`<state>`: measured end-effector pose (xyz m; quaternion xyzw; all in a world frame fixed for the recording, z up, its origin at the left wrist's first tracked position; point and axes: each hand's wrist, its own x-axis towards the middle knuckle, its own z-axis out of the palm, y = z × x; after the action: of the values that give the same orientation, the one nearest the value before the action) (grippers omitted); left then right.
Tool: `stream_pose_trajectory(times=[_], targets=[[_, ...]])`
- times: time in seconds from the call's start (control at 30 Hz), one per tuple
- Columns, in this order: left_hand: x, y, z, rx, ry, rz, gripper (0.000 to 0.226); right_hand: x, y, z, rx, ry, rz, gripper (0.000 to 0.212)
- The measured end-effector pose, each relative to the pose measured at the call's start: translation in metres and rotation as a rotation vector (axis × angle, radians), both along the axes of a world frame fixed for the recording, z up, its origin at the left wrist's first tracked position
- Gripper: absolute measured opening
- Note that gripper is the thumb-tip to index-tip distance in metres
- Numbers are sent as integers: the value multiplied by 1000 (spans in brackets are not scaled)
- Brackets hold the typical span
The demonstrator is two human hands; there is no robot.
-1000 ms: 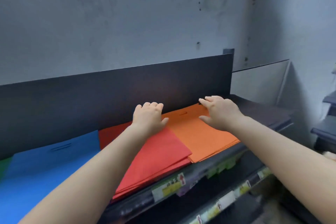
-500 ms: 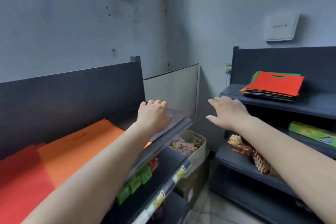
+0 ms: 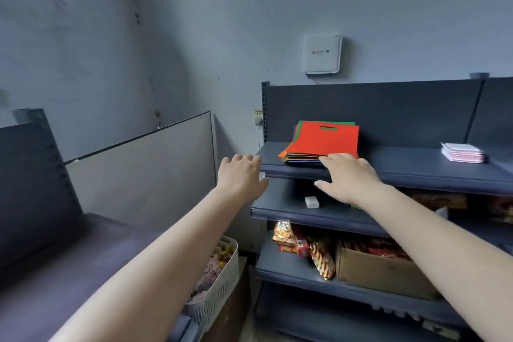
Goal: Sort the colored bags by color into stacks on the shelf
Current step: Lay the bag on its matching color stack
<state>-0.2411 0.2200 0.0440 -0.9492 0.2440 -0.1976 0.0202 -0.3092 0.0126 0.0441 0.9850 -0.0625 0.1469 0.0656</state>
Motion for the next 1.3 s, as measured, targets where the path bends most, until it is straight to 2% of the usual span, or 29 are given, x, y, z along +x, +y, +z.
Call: stream_pose_trajectory(times=[0.3,0.83,1.1,1.3], targets=[[114,-89,-5,9,11,-98,47,85,-85,-5,59,-16,-126,58],[242,-209,-49,1,103,-28,49,219,-221,-34,193,28,-89,60],[295,-244,-83,-44,207,-9,43,266,-262,-72,433,44,-142,58],[332,-261,-100,-132,248,-76,44,295,-285,-92,644,-1,-333,52]])
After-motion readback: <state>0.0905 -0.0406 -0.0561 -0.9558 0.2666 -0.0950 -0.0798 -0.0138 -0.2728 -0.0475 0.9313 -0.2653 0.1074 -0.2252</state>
